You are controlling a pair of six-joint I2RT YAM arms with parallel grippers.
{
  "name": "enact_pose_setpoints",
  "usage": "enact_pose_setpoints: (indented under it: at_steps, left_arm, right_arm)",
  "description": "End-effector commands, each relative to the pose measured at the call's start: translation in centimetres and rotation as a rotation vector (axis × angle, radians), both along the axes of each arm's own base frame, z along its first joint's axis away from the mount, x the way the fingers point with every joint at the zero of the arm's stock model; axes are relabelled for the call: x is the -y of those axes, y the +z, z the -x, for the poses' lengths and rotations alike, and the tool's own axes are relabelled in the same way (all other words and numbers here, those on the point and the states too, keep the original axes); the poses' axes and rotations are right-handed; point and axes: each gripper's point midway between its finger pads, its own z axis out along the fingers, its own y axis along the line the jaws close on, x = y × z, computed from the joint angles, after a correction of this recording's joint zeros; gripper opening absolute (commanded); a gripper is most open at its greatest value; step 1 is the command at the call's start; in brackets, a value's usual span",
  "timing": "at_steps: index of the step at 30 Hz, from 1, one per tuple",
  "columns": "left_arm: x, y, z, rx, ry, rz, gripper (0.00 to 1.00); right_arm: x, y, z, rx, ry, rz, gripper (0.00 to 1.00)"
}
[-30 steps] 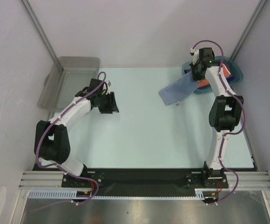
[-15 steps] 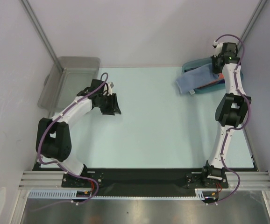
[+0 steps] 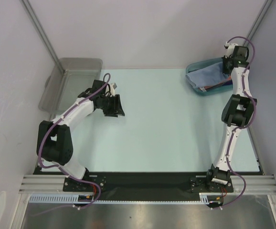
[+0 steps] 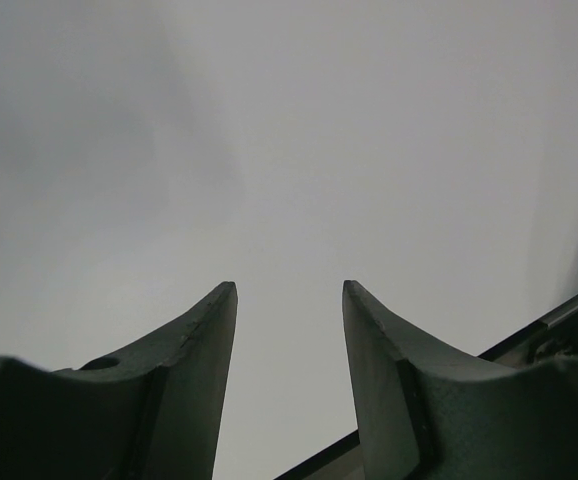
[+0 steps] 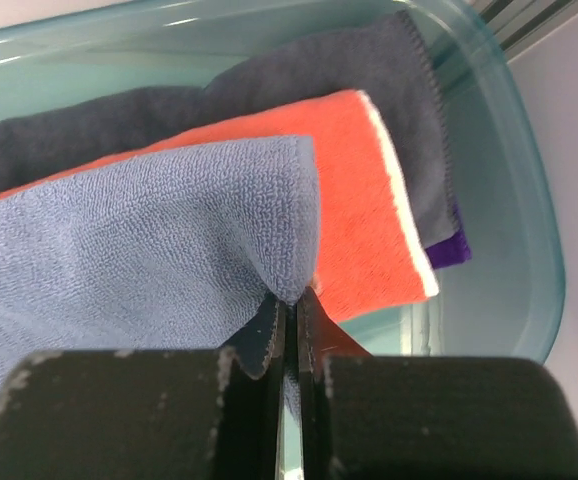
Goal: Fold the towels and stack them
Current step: Neatly place the folded towel into the bin
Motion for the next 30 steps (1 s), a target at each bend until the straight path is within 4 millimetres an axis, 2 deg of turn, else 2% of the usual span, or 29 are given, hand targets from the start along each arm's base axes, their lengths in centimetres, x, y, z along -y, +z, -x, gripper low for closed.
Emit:
enact_pose_setpoints:
  at_steps: [1, 7, 12, 19, 23, 24, 26, 27, 28, 29, 30]
  left_arm:
    - [0.2, 2.3, -1.3, 0.075, -0.026, 0.015, 0.52]
    - [0.3, 2.2, -1.5, 0.069, -0.02, 0.02, 0.53]
    - [0.2, 2.4, -1.5, 0.075, -0.016, 0.015, 0.53]
    - [0.4, 2.2, -1.6, 0.066, -0.019, 0.022, 0.52]
    - [0.2, 2.2, -1.5, 0.065, -0.014, 0.014, 0.53]
    - [0.2, 2.4, -1.5, 0.071, -0.014, 0.016, 0.53]
    - [0.4, 2.5, -1.5, 0.074, -0.014, 0.025, 0.54]
    - [0.4, 2.6, -1.5, 0.075, -0.017, 0.028, 0.54]
    - [0.5, 2.7, -1.5, 0.076, -0.018, 0.03, 0.55]
    - [0.5, 2.7, -1.5, 0.078, -0.021, 0.03, 0.56]
    - [0.5, 2.9, -1.4, 0.081, -0.022, 0.032, 0.56]
  right_arm:
    - [1.5, 3.3, -2.2, 0.132, 0.0, 0.048, 0.0]
    - [2.3, 4.1, -3.2, 0.19, -0.005, 0.066, 0.0]
    - [3.1, 3.1, -3.8, 0.187, -0.017, 0.086, 0.0]
    - [2.8, 2.2, -4.4, 0.196, 0.009, 0.072, 0.01]
    - [4.1, 3.3, -4.6, 0.238, -0.031, 0.067, 0.04]
    - [4.2, 3.4, -4.6, 0.246, -0.047, 0.056, 0.22]
    - [4.6, 3.9, -4.4, 0.252, -0.07, 0.061, 0.45]
    - [4.7, 4.3, -4.3, 0.258, -0.09, 0.053, 0.52]
    - [4.7, 5.5, -4.0, 0.276, -0.108, 0.056, 0.61]
    - [4.6, 5.5, -3.7, 0.27, -0.114, 0.047, 0.75]
    - [4.5, 5.8, -3.5, 0.276, -0.126, 0.028, 0.82]
